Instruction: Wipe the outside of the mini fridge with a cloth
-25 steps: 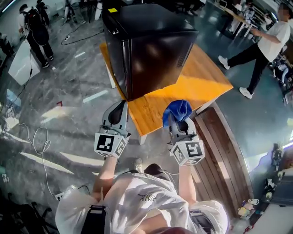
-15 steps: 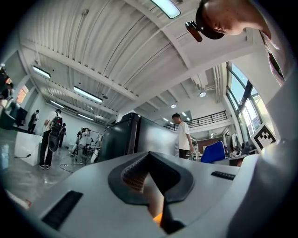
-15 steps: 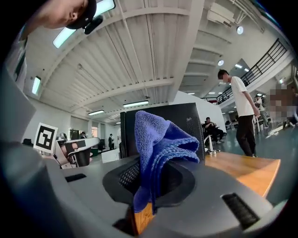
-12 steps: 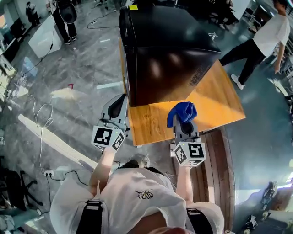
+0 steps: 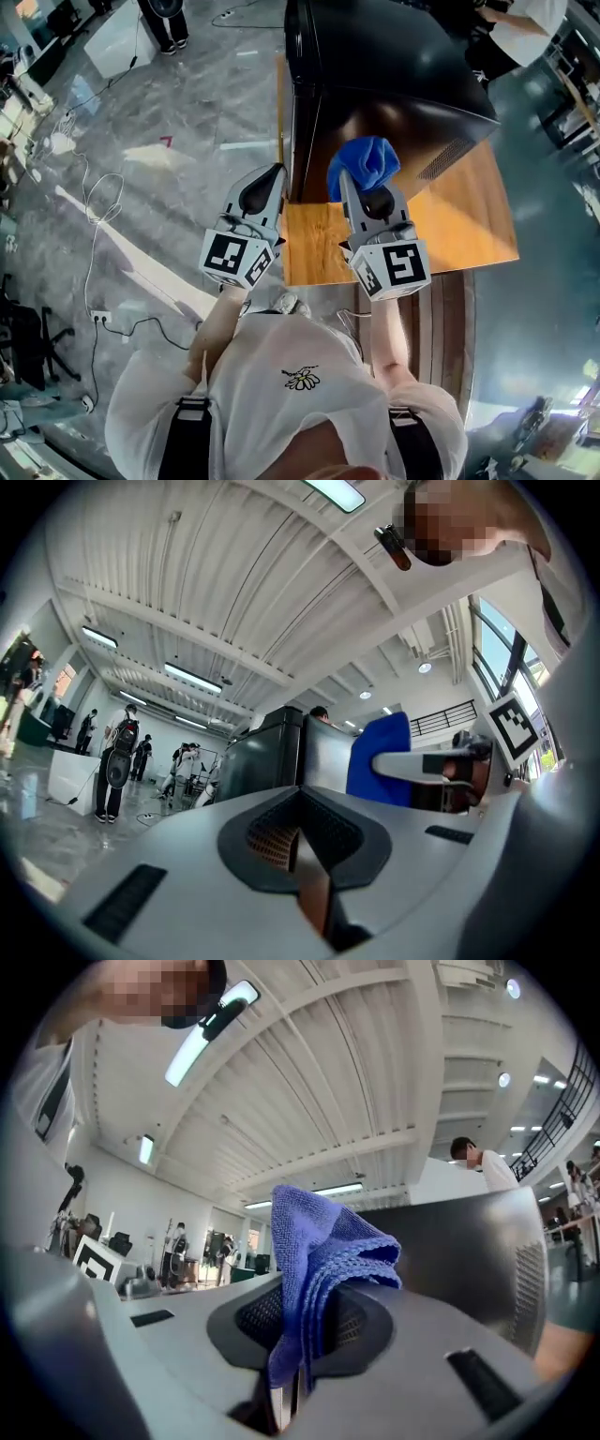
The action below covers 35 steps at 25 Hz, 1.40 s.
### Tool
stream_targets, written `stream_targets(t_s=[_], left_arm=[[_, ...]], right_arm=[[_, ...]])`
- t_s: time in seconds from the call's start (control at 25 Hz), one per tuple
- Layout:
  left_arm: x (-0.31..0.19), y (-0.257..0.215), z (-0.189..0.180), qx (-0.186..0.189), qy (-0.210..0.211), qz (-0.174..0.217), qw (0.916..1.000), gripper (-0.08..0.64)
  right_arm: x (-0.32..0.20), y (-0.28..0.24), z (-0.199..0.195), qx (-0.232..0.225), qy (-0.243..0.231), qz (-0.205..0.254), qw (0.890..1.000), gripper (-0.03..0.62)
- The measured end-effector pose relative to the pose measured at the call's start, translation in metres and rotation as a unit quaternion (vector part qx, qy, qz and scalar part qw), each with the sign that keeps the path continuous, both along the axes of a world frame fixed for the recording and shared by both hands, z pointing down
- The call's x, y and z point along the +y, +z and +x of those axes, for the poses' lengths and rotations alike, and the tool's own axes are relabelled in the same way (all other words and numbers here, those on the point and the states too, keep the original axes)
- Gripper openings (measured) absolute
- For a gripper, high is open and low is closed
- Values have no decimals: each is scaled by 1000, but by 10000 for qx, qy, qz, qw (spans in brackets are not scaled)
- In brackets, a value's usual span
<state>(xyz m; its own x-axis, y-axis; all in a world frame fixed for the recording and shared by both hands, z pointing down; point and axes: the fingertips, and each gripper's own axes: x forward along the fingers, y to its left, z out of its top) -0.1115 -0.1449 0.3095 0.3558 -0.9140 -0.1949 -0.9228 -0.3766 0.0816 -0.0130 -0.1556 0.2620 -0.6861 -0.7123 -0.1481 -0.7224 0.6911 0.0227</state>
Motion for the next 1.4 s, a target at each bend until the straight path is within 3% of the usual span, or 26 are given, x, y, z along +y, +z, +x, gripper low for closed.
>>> stream_targets(t_s=[0.2, 0.4, 0.76, 1.4], left_arm=[[-4, 0, -12, -14, -64, -102, 9999, 5], [-14, 1, -19, 70, -51, -162, 9998, 5], [-17, 2, -14, 141, 73, -190, 9997, 5], [-22, -1, 3, 64, 219, -184, 9996, 5]], right_arm=[[-10, -46, -50, -23, -503, 395, 9980, 72], [-23, -55, -82, 336, -610, 492, 9964, 72], [-41, -53, -80, 468, -336, 278, 9980, 72], [-51, -52, -50, 550, -10, 293, 9981, 72]])
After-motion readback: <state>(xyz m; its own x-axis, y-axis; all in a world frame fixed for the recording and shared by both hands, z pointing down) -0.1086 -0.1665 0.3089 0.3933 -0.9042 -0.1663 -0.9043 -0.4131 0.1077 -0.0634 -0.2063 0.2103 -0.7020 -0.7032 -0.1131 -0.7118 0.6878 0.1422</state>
